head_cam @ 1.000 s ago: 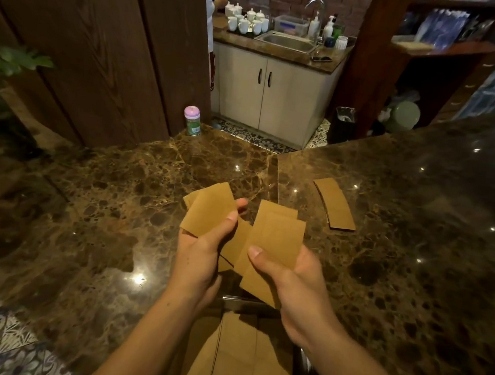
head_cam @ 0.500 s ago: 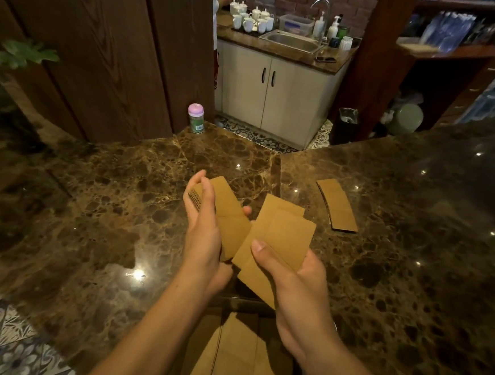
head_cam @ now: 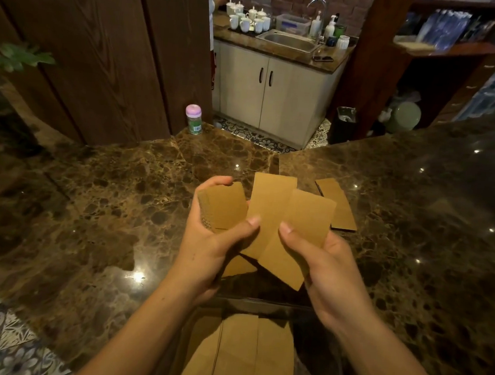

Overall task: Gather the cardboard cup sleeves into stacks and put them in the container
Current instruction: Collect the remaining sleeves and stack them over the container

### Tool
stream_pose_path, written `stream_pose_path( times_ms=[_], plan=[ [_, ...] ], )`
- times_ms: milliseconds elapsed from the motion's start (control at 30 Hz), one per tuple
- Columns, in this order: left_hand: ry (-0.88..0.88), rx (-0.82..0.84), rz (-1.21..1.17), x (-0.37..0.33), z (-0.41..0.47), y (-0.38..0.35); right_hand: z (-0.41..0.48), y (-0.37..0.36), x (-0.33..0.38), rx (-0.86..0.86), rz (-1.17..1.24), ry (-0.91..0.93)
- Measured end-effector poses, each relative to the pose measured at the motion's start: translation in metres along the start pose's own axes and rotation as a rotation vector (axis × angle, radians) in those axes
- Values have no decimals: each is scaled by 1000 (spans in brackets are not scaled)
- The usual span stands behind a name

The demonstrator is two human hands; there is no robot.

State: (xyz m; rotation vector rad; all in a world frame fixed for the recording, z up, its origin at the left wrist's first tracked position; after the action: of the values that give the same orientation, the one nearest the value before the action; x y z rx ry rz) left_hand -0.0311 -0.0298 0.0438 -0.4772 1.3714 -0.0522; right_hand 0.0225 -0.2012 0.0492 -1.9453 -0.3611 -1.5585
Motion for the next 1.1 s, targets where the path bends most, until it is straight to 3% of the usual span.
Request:
stream_pose_path(
  times_ms=[267,433,533,667,767,833,933,1100],
  plan=[
    [-6,74,133,-6,-2,-8,-3,2,8,63,-81,11],
    [6,78,103,-5,-7,-10,-3,2,13,136,-131,17],
    [112,64,24,6,-8,-9,-2,2,23,175,-178,68],
    [395,35,-259,21,-11,-13,-6,3,61,230,-534,408],
    [447,102,-281,18,-5,-18,-14,-11,69,413,-930,639],
    [541,105,-312,20,-3,-21,-14,-14,65,498,-1082,666],
    [560,269,-447,19,-20,-27,-11,-14,62,550,-1185,653],
    [684,400,-623,23,-31,-48,-10,-22,61,581,-1243,686]
  ],
)
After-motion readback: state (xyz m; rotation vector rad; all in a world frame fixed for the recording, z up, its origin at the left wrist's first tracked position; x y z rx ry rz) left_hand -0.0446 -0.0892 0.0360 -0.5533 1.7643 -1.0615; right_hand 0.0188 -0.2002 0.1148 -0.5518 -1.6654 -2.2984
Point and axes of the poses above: each hand's wrist, its own z-axis towards the middle knuckle, its own y-axis out of the back of the hand, x = y × z, the point moved 8 cm from there along z, towards the middle knuckle, and after that the axes turned 10 degrees about x, right-handed, at the moved point
